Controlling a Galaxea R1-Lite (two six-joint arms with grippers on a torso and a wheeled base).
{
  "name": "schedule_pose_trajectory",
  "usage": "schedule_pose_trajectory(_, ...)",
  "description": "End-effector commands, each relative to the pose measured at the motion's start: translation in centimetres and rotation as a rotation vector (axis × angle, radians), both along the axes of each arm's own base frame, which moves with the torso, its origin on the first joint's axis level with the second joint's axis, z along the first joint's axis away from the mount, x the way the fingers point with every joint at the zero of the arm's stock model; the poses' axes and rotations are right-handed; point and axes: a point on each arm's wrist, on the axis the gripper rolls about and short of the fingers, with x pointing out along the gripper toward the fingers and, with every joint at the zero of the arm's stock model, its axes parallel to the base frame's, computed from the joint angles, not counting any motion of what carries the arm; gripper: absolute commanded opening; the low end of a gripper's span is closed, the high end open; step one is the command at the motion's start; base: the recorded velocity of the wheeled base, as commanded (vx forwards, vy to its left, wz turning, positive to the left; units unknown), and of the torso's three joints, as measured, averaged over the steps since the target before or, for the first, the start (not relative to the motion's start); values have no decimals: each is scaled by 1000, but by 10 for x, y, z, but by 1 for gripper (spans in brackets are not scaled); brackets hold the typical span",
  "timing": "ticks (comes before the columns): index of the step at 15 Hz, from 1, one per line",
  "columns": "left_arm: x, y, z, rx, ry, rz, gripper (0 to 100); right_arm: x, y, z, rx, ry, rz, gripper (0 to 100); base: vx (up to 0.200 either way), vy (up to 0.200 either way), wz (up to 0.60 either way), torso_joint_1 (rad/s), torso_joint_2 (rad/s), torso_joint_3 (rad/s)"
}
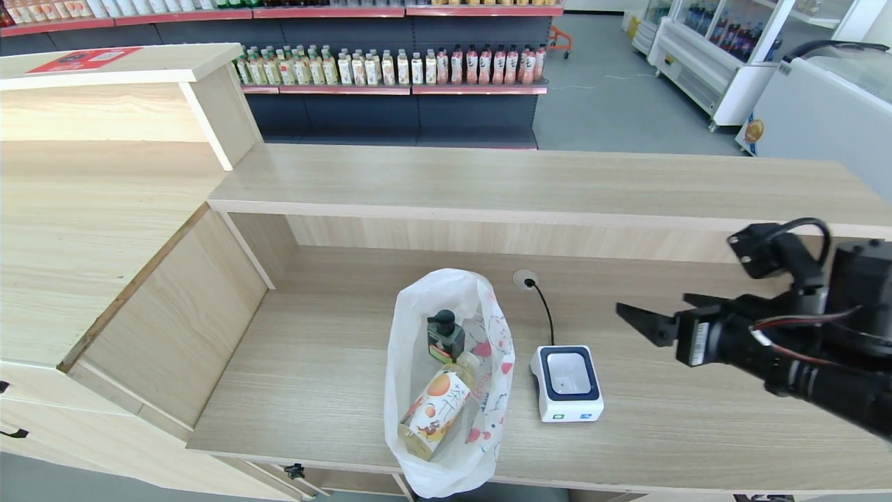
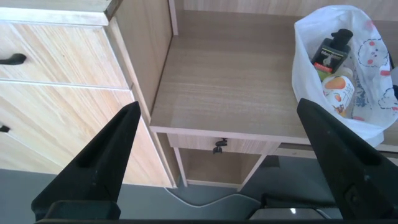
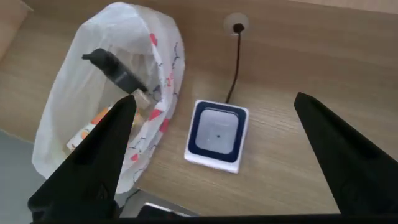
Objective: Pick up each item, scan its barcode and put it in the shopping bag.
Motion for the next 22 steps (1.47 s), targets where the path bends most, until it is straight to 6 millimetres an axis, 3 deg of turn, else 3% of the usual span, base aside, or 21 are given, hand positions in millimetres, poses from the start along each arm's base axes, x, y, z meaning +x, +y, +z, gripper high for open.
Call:
schedule_pose_trajectory(1,0,0,0,0,0,1,100,-60,-37,21,-7,-97,-189,100,0,0,0,0,0,0)
schedule_pose_trajectory(6,0,0,0,0,0,1,100,-122,-72,-18,-20,-78,-329,100,0,0,0,0,0,0)
schedule_pose_trajectory(9,0,0,0,0,0,1,100,-170,-80,-58,-26,-123,-401,100,0,0,0,0,0,0)
schedule_pose_trajectory(12,0,0,0,0,0,1,100,-195,-81,-73,-27,-155,-415,100,0,0,0,0,0,0)
schedule_pose_trajectory(14,0,0,0,0,0,1,100,-219,-80,-95,-55,-172,-405,100,0,0,0,0,0,0)
schedule_pose_trajectory(17,0,0,0,0,0,1,100,-226,-81,-97,-39,-249,-334,100,0,0,0,0,0,0)
schedule_pose_trajectory(22,0,0,0,0,1,1,100,-227,-80,-103,-3,-206,-331,100,0,0,0,0,0,0)
